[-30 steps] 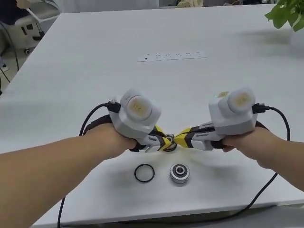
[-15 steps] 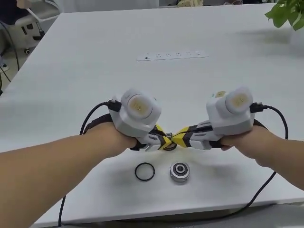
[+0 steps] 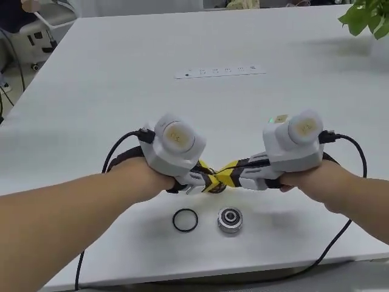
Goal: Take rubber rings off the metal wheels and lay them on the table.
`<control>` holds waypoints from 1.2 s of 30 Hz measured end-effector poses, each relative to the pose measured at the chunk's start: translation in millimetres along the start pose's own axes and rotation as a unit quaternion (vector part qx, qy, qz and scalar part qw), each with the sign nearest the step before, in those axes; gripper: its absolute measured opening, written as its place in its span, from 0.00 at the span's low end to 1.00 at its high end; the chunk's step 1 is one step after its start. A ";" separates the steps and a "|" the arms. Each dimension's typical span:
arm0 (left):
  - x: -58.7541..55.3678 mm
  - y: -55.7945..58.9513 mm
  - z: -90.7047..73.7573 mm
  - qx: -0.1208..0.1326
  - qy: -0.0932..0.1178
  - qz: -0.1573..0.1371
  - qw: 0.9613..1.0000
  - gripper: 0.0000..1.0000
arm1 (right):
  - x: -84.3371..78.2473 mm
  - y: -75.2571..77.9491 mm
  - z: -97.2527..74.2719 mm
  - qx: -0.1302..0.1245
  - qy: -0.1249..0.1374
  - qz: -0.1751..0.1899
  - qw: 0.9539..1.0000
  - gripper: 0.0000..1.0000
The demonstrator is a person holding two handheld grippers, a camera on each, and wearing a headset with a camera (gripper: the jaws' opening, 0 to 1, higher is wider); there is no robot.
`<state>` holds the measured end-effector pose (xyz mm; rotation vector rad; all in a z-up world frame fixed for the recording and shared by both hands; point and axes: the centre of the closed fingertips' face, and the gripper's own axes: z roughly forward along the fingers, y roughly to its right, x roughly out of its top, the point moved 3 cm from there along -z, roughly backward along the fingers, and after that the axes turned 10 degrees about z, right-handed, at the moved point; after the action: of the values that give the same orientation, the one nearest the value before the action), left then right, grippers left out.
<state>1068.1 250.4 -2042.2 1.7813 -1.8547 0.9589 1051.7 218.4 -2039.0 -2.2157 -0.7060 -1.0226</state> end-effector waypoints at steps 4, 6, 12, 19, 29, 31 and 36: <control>-0.6 -0.1 -0.5 0.004 0.007 -0.005 1.000 0.06 | 0.1 -0.2 -0.2 -0.002 0.000 -0.002 1.000 0.00; -0.4 0.1 -0.9 0.006 0.009 -0.007 1.000 0.06 | -1.0 2.2 -0.2 -0.005 -0.002 0.002 1.000 0.00; -1.4 -0.2 -1.2 0.009 0.021 -0.011 1.000 0.07 | -3.1 6.1 -2.4 -0.011 -0.006 0.007 1.000 0.00; -0.4 -0.7 -0.3 0.006 0.023 -0.023 0.999 0.07 | -2.9 4.9 -3.8 -0.012 -0.004 0.010 1.000 0.00; 3.0 -0.8 -4.0 0.002 0.033 -0.018 0.999 0.09 | -2.1 5.5 -5.4 -0.012 -0.001 0.016 1.000 0.00; 5.4 -2.0 -6.2 0.001 0.040 -0.022 0.999 0.09 | -1.3 4.8 -5.9 -0.011 0.000 0.017 1.000 0.00; 8.1 -0.4 -10.0 -0.003 0.047 -0.020 0.999 0.10 | 0.6 4.3 -7.7 -0.011 0.004 0.020 1.000 0.00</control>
<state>1065.8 251.8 -2029.6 1.7332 -1.7554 1.0039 1051.2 210.2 -2035.6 -2.2349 -0.6485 -1.0230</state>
